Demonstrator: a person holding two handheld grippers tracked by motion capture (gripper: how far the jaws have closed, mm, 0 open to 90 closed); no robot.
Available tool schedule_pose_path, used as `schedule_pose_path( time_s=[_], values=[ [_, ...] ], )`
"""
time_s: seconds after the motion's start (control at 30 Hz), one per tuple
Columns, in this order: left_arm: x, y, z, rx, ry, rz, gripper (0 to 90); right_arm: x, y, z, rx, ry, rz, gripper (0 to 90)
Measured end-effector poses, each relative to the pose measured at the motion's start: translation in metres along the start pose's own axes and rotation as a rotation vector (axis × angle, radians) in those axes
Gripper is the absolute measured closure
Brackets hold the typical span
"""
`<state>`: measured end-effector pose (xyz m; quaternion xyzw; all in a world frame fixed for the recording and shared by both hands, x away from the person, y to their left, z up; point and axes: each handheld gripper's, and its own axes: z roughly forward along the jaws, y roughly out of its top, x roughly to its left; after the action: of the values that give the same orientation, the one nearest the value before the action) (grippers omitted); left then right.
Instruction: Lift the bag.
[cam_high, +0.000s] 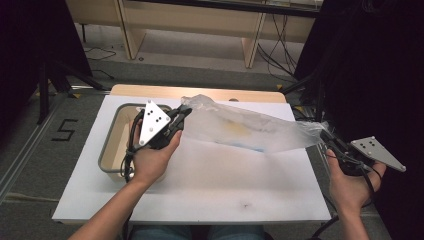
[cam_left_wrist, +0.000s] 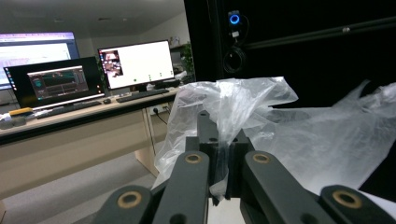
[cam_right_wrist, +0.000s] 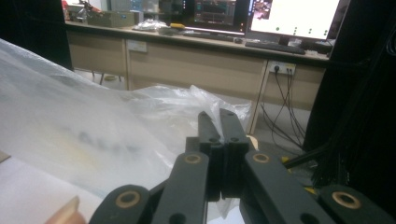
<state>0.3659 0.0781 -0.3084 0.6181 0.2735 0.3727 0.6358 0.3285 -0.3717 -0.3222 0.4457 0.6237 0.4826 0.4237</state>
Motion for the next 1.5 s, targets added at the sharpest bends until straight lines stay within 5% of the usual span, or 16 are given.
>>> schedule_pose_path(
  time_s=[0.67,0.97,1.5],
  values=[
    [0.006,0.007,0.001,-0.041,0.031,-0.033,88.9,-0.001,0.020,-0.008,-0.082,-0.012,0.006,90.0],
    [0.015,-0.014,0.015,0.039,0.059,-0.031,88.8,0.002,0.010,0.009,-0.039,0.000,0.013,90.0],
    [0.021,-0.028,0.033,0.096,0.088,-0.005,88.8,0.005,0.005,0.033,-0.038,-0.018,0.016,89.9]
  ],
)
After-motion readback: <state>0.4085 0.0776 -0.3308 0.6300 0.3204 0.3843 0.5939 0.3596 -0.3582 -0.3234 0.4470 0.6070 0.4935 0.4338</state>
